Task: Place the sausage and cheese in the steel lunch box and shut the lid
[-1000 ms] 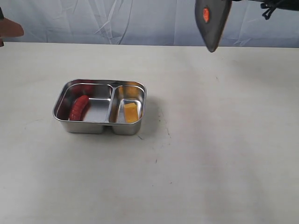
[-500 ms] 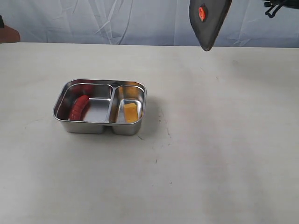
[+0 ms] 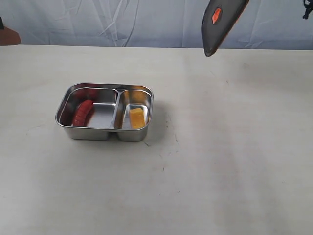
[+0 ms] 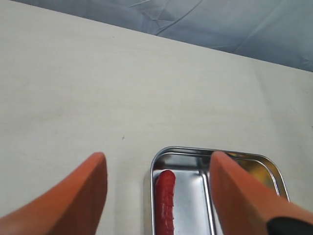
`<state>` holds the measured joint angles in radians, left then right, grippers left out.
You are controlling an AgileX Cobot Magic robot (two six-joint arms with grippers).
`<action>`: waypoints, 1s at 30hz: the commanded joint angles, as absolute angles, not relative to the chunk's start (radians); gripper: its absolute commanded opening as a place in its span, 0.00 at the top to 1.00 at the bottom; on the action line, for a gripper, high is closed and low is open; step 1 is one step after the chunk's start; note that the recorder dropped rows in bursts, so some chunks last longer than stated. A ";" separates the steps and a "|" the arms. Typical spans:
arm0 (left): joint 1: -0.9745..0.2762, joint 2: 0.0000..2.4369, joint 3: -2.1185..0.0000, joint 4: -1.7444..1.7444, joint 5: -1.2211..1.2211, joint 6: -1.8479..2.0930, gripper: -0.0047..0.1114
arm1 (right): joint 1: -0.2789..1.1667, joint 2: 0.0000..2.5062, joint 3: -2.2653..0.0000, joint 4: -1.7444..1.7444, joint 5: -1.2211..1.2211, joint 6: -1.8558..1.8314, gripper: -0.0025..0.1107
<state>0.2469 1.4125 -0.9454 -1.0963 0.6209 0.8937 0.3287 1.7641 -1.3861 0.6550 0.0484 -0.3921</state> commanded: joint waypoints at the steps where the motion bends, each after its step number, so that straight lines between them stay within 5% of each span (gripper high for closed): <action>1: 0.249 1.412 -0.945 -1.096 0.611 0.897 0.46 | 0.342 1.751 -1.395 0.264 0.022 0.150 0.99; 7: 0.249 1.412 -0.945 -1.096 0.609 0.897 0.46 | 0.351 1.753 -1.352 0.140 -0.041 0.446 0.99; 10: 0.249 1.412 -0.945 -1.096 0.609 0.897 0.46 | 0.388 1.749 -1.300 -0.283 -0.111 0.898 0.99; 25: 0.249 1.412 -0.945 -1.096 0.606 0.897 0.46 | 0.618 1.745 -0.885 -0.149 -1.057 0.895 0.99; 30: 0.249 1.412 -0.945 -1.096 0.606 0.897 0.46 | 0.644 1.752 -0.873 -0.379 -1.084 0.896 0.99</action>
<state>0.2469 1.4125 -0.9454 -1.0963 0.6139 0.8937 0.6345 1.7513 -0.8784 -0.2714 -1.0437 0.8919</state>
